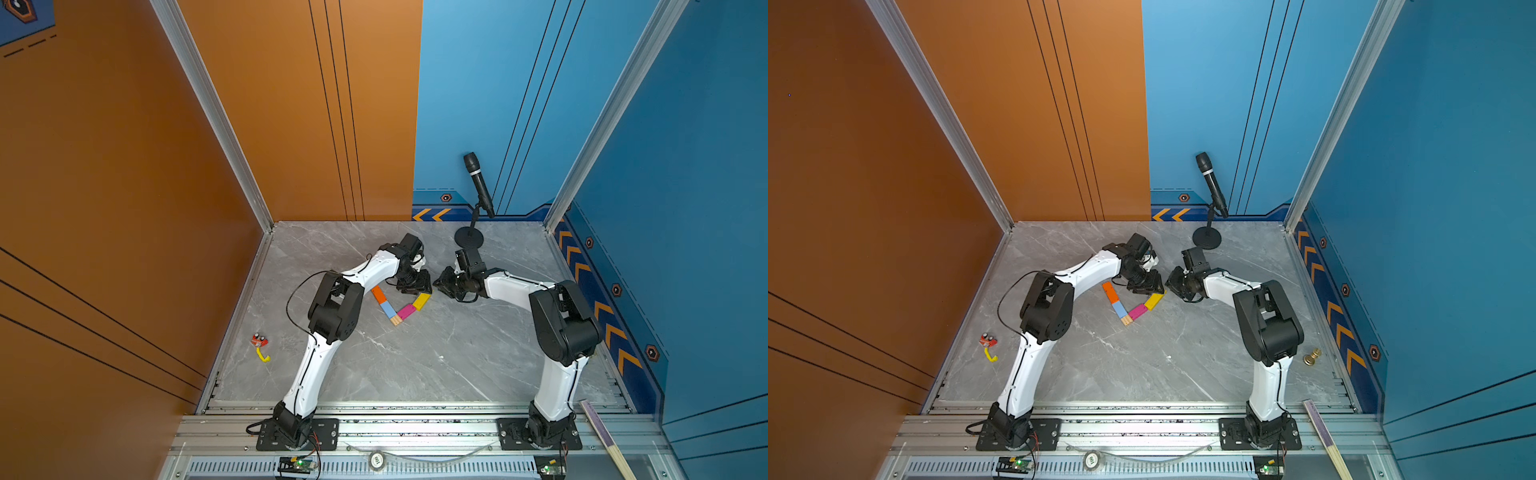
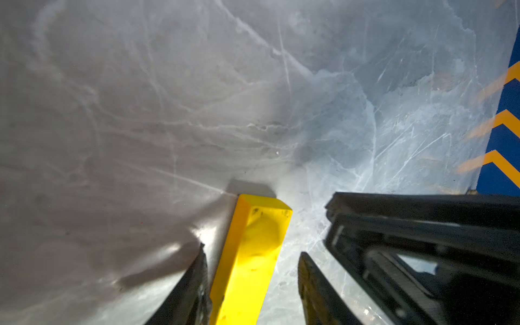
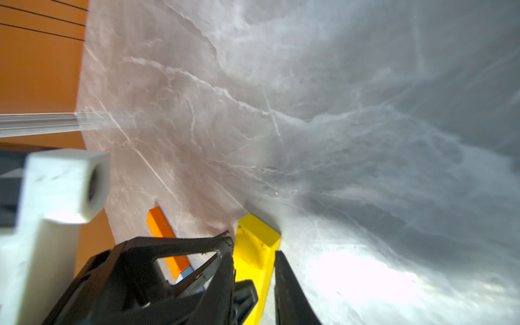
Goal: Assemble the letter v with building blocks
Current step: Assemble the building block at the center of the board.
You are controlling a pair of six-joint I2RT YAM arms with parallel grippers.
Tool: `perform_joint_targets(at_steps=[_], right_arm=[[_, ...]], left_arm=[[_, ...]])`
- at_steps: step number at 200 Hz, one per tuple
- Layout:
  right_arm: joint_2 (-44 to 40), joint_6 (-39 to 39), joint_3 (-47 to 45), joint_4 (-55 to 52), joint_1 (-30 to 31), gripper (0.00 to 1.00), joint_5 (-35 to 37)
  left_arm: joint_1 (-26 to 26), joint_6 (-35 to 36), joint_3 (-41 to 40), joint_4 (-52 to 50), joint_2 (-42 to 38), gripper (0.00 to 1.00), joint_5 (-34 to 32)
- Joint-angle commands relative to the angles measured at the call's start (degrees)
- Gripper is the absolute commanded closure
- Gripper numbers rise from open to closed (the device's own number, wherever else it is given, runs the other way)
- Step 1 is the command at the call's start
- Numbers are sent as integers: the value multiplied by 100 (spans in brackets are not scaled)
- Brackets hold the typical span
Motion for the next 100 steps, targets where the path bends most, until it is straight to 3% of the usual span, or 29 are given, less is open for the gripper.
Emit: perform_joint_targets(at_steps=[1, 26, 59, 100], right_arm=[[-342, 129, -280, 80, -11, 72, 229], [-611, 167, -665, 99, 124, 73, 313], [-701, 193, -956, 101, 418, 94, 409], [-289, 305, -817, 249, 741, 100, 289]], left_arm=[[87, -11, 208, -114, 22, 47, -62], [140, -28, 287, -113, -76, 47, -88], [234, -56, 352, -113, -283, 50, -157], [270, -72, 240, -111, -586, 54, -329]])
